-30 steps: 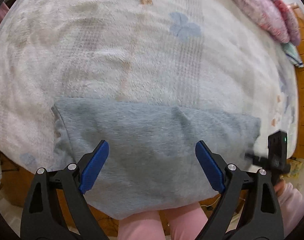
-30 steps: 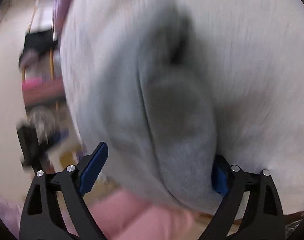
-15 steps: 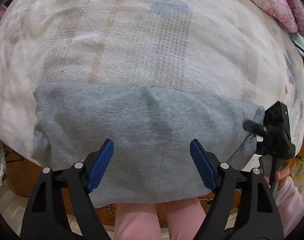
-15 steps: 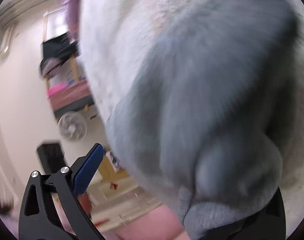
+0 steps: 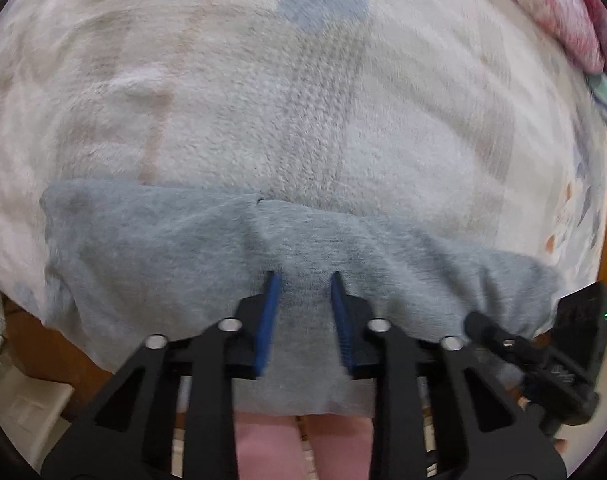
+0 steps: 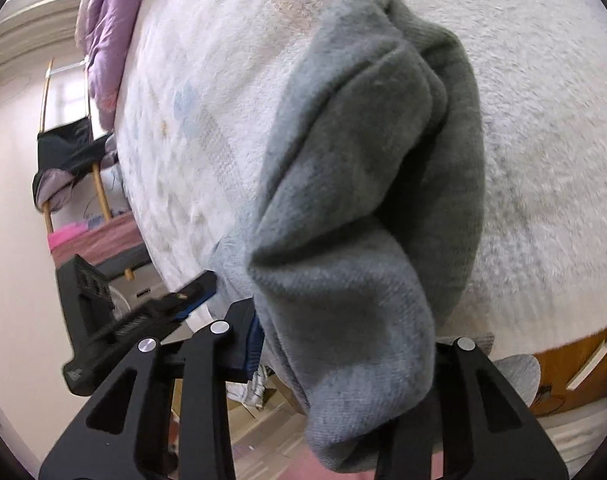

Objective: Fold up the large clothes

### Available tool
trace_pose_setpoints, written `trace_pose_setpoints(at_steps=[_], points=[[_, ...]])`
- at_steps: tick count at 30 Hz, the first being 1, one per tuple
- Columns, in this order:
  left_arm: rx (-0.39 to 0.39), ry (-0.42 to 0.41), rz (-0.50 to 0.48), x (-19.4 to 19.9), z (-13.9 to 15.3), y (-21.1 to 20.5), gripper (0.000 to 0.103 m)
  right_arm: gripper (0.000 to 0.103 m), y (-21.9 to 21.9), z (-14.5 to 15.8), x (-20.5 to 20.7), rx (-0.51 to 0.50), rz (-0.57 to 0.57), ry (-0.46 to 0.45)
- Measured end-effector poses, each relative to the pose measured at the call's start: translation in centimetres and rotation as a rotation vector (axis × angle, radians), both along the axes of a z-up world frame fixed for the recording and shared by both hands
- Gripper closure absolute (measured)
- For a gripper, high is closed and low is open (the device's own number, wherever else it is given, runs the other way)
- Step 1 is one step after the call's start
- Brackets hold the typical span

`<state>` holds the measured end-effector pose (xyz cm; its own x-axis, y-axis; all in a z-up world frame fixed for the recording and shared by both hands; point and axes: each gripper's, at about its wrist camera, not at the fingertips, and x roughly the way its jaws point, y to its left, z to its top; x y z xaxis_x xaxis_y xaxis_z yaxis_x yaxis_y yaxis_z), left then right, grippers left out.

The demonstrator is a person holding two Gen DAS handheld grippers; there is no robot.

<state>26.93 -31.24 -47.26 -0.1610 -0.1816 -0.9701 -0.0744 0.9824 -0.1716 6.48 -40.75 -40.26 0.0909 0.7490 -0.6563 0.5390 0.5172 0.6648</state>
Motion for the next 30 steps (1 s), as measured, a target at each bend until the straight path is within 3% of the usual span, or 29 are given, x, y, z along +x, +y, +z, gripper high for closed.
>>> trace_pose_setpoints(at_steps=[3, 5, 7, 8, 10, 12, 14, 16, 17, 20, 23, 26, 28, 30], points=[[-0.027, 0.031, -0.024, 0.1, -3.3, -0.3, 0.082, 0.069, 0.8, 0.0, 0.1, -0.044, 0.031, -0.002], [-0.072, 0.026, 0.035, 0.4, -5.2, 0.6, 0.081, 0.069, 1.6, -0.3, 0.5, -0.041, 0.014, 0.011], [-0.129, 0.083, 0.129, 0.9, -5.7, 2.2, 0.081, 0.068, 1.8, -0.4, 1.0, -0.046, 0.003, 0.019], [-0.133, 0.098, 0.125, 0.9, -5.6, 2.3, 0.081, 0.068, 1.7, -0.3, 1.1, -0.060, 0.014, 0.025], [-0.093, 0.125, 0.075, 0.3, -3.7, 1.9, 0.088, 0.067, 1.8, -0.1, 1.4, -0.076, 0.019, 0.040], [-0.074, 0.131, 0.046, -1.3, -1.5, 1.5, 0.101, 0.067, 1.9, 0.1, 1.2, -0.069, 0.021, 0.041], [-0.081, 0.153, 0.058, -3.3, -2.3, 1.6, 0.101, 0.065, 1.9, 0.0, 0.9, -0.068, 0.019, 0.036], [-0.040, 0.151, 0.042, -4.7, -5.8, 1.7, 0.099, 0.063, 2.1, -1.1, 1.0, -0.066, 0.016, 0.056], [-0.042, 0.125, 0.054, -4.5, -6.1, 1.9, 0.099, 0.063, 2.6, -1.6, 1.2, -0.064, 0.027, 0.074], [-0.049, 0.216, 0.147, -4.2, -5.2, 3.2, 0.101, 0.062, 3.1, -1.0, 1.6, -0.099, 0.047, 0.050], [-0.006, 0.200, 0.106, -6.4, -2.6, 3.6, 0.101, 0.062, 3.2, -0.8, 1.9, -0.084, 0.033, 0.061], [-0.027, 0.231, 0.160, -10.4, -5.6, 5.0, 0.101, 0.059, 3.2, -1.5, 2.2, -0.086, 0.046, 0.064], [-0.015, 0.225, 0.158, -10.2, -7.3, 5.3, 0.099, 0.057, 2.9, -2.4, 1.3, -0.095, 0.071, 0.083], [0.016, 0.285, 0.145, -9.6, -7.3, 5.3, 0.100, 0.057, 2.9, -2.2, 0.7, -0.090, 0.065, 0.069]])
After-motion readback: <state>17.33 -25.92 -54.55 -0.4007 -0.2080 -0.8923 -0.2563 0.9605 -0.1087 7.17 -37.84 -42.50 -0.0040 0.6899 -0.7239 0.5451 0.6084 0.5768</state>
